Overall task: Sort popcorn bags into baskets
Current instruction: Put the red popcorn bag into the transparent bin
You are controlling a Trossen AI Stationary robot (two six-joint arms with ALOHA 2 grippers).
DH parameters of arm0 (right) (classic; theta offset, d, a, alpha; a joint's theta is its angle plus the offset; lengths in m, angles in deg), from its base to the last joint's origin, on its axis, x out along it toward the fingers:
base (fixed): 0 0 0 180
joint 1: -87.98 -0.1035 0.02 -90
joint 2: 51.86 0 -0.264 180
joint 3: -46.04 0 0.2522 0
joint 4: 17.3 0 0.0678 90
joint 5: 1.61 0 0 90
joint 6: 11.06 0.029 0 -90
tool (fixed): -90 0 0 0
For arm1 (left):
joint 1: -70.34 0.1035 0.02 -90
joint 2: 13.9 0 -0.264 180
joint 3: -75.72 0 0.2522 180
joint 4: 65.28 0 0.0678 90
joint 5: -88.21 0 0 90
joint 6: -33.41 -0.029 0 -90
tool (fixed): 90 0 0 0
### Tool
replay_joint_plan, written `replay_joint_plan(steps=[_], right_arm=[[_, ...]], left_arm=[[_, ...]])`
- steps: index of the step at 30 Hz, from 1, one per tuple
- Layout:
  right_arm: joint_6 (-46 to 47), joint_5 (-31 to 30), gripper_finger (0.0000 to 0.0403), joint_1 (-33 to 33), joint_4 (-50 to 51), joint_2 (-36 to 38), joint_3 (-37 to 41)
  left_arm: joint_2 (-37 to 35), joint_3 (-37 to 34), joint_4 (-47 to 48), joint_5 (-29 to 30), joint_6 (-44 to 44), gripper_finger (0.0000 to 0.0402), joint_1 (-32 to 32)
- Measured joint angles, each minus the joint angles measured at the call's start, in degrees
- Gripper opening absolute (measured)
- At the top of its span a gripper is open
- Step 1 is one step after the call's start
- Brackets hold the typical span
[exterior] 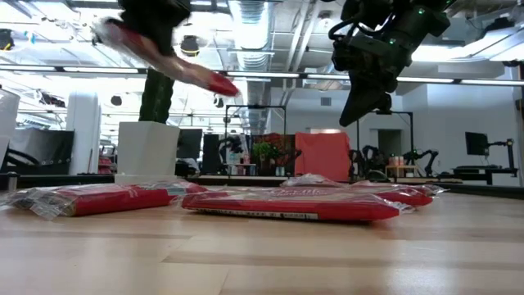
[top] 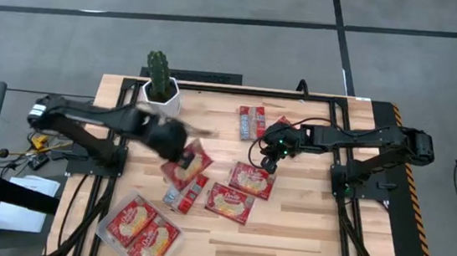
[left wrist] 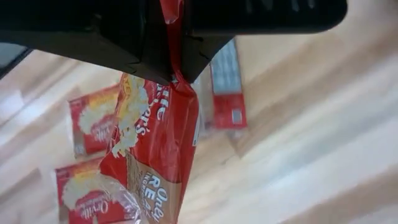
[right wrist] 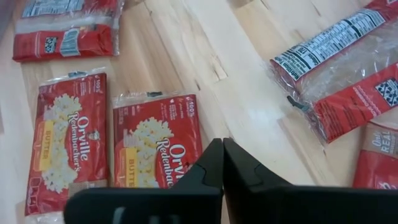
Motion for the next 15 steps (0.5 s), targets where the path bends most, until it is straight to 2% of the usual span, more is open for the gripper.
replay_joint_plan(steps=[8,15], right_arm=[[-0.64,0.16,0.0023,-0.39,-0.57,-0.02,0.0],[-0.25,0.19,0.0025,-0.39,-0.9,-0.02,0.0]], left_arm=[[-0.8,0.07,5.43,12.17,30.01,0.0001,-23.87],[3.09,0.04,5.54,15.3,51.25,0.0,-39.88]])
